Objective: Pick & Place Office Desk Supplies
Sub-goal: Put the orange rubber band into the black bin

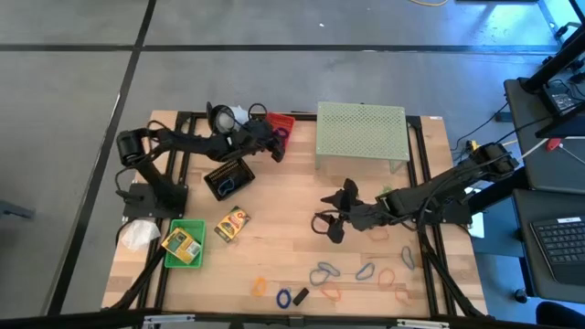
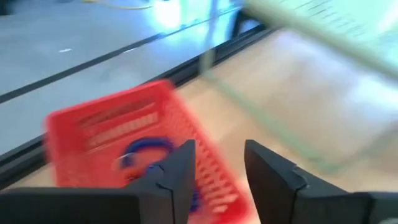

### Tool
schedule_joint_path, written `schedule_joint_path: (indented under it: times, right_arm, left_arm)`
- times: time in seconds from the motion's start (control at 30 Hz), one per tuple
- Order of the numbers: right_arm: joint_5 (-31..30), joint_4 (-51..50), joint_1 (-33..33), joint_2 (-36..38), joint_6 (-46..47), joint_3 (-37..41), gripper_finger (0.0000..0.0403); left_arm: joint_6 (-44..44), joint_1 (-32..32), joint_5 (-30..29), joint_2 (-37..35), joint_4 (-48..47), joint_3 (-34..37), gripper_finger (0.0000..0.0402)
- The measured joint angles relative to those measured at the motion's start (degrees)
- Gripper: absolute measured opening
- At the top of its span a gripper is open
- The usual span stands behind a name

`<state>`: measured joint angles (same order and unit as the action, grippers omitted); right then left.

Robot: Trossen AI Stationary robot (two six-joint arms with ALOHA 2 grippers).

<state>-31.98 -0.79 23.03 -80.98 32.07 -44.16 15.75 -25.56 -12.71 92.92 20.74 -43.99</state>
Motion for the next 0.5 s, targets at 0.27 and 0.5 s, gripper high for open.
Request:
schedule_joint_path:
  times: [0.27, 0.5]
  right_arm:
    - [15.51, -1.39, -1.66, -7.80, -6.91, 0.02, 0.0245]
    - [18.44, -1.22, -2.84, -13.35, -13.84, 0.02, 0.0245]
  left_arm:
    - [0.01, 5.85, 20.00, -8.91, -0.02, -0.01, 0.0147]
    - [-1.36, 14.29, 22.28, -11.67, -0.03, 0.00, 0.0144]
